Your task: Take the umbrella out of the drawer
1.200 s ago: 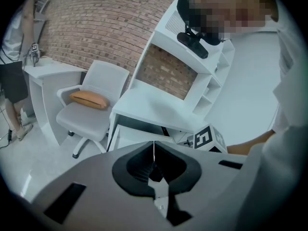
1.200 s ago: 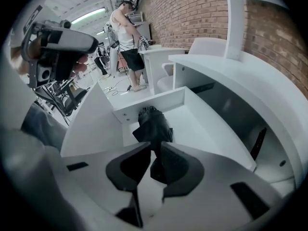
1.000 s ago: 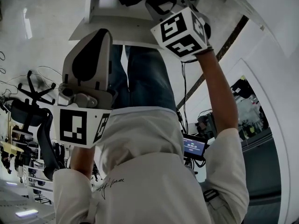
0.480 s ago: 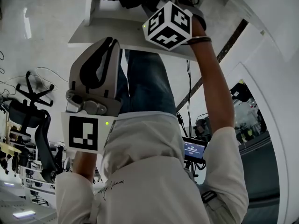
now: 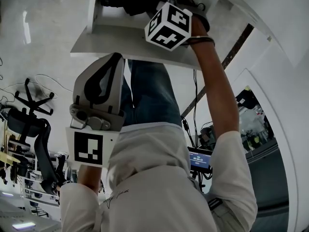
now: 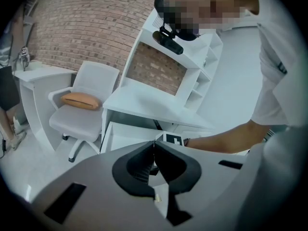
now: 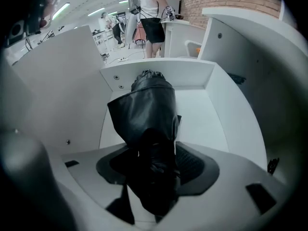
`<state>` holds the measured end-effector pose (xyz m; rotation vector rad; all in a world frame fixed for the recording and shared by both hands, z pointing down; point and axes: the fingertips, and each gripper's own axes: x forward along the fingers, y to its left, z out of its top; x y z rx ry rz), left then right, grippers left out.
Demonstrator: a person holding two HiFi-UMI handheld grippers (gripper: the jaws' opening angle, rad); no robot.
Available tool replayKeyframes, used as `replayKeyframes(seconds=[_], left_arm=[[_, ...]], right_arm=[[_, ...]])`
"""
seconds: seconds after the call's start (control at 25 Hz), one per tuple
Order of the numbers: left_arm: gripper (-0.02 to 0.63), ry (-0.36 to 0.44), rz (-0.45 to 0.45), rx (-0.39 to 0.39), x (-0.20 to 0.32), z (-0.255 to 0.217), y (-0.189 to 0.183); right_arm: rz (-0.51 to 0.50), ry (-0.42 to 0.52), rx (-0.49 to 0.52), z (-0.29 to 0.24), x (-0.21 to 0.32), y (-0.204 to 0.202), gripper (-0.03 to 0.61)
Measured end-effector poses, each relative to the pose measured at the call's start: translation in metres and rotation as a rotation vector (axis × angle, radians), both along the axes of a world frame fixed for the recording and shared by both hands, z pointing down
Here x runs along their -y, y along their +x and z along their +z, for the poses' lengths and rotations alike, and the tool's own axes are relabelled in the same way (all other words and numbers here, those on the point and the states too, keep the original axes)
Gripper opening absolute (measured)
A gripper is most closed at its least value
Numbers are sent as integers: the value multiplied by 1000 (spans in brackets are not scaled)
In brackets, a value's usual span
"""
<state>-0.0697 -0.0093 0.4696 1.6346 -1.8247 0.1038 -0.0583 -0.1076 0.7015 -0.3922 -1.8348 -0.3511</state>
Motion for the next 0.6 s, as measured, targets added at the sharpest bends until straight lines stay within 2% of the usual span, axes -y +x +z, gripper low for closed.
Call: replayKeyframes(seconds=[0.48,0.6], left_arm=[[17,-6,-24,-27,-5,1,-6],[17,-1,-28,-26,-4,-1,-8]], right_arm=[[-54,-11,-112,15,0,0,252],[-79,23,-121,20,0,0,252]])
